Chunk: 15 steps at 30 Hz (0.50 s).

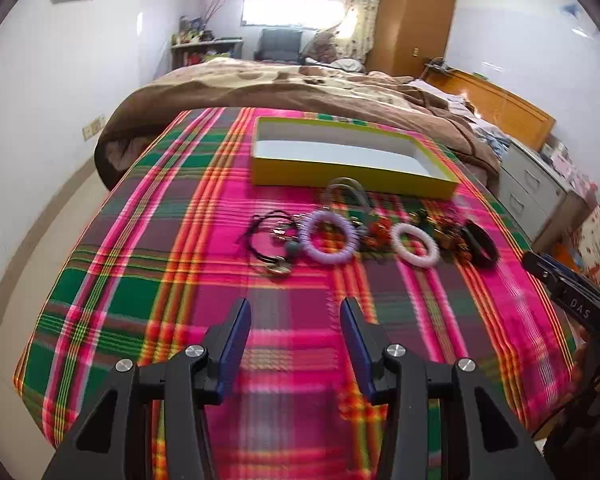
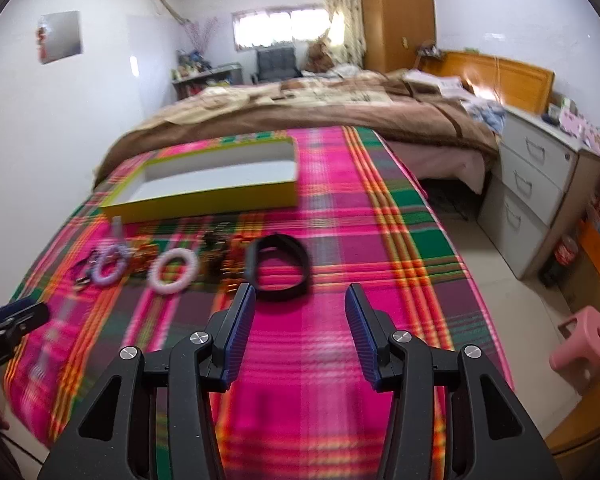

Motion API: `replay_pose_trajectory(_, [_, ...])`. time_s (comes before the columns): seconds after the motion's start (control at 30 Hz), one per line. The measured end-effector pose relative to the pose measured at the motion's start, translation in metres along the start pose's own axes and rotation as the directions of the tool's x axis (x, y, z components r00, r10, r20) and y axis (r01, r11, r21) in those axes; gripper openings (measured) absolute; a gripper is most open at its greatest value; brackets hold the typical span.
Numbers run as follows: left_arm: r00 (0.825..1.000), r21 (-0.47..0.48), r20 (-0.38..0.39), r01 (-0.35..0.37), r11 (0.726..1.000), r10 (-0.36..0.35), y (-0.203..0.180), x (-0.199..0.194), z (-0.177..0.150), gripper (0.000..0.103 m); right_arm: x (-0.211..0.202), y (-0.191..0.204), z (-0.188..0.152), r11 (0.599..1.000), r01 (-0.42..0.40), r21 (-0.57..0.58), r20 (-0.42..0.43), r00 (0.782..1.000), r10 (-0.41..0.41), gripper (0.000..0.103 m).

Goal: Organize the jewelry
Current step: 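Grasp the black band with the right tool while the left tool grasps the black cord with teal bead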

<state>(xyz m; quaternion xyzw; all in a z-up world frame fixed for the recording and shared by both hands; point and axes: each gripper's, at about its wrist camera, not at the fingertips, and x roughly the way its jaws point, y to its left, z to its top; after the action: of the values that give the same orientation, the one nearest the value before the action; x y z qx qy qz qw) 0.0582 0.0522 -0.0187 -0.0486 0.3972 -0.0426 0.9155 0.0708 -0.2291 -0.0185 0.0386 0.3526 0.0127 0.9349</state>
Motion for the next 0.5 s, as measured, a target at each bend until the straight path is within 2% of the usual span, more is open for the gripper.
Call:
replay_pose_trajectory(0.13, [1.000, -0.049, -0.005, 0.014, 0.999, -0.014, 0.019, 0.010, 0.010, 0.046, 0.019, -0.007, 0.011, 0.999, 0.023, -0.025, -0.042, 0.999, -0.024, 0.048])
replay_pose_trajectory(0.27, [1.000, -0.070, -0.025, 0.015, 0.997, -0.017, 0.031, 0.021, 0.020, 0.046, 0.039, -0.010, 0.018, 0.999, 0.002, -0.048, -0.095, 0.995, -0.006, 0.048])
replay_pose_trajectory(0.33, [0.998, -0.082, -0.038, 0.045, 0.996, -0.048, 0.037, 0.028, 0.025, 0.046, 0.046, -0.010, 0.019, 0.999, -0.012, -0.039, -0.116, 0.993, 0.007, 0.048])
replay_pose_trajectory(0.5, [0.997, -0.100, -0.060, 0.041, 0.994, -0.047, 0.046, 0.046, 0.040, 0.046, 0.061, -0.012, 0.024, 0.999, -0.011, -0.047, -0.157, 0.988, 0.003, 0.048])
